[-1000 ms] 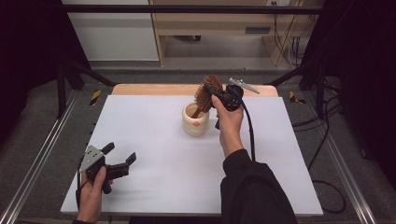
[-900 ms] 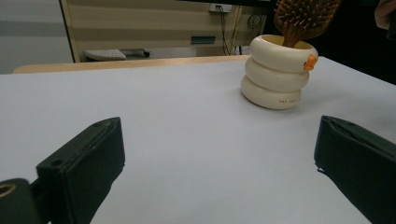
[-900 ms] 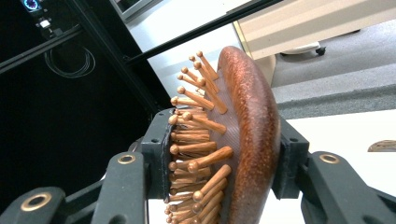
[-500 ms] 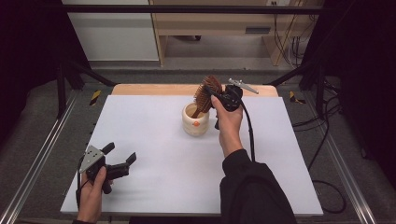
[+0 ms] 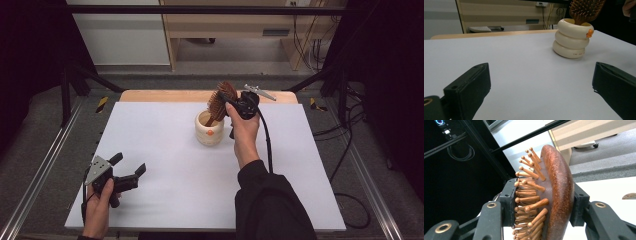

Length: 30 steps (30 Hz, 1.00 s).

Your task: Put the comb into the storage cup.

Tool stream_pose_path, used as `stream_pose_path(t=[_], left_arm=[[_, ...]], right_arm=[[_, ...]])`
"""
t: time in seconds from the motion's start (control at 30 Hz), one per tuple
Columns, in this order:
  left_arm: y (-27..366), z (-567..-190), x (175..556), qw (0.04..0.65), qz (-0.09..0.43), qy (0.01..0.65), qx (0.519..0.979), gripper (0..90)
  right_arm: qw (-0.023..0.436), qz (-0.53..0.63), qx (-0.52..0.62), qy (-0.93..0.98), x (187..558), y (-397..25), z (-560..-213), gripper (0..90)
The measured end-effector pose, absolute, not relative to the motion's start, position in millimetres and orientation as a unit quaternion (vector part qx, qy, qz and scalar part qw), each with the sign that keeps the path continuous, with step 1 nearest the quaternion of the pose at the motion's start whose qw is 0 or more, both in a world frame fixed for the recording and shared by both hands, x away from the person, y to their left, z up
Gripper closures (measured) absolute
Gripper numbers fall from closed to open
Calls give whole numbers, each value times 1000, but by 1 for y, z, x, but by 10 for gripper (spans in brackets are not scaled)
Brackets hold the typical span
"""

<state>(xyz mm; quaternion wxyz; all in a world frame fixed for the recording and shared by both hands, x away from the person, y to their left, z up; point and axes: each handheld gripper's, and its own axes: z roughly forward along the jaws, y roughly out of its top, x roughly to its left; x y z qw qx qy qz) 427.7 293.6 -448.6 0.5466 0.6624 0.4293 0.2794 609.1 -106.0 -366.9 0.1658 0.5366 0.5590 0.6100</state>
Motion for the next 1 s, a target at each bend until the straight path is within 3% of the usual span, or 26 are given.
stream_pose_path(t=[1.0], left_arm=[[294,-449,428,546,278,430,663,21]], right_arm=[[161,609,537,561,610,-104,-370,505]])
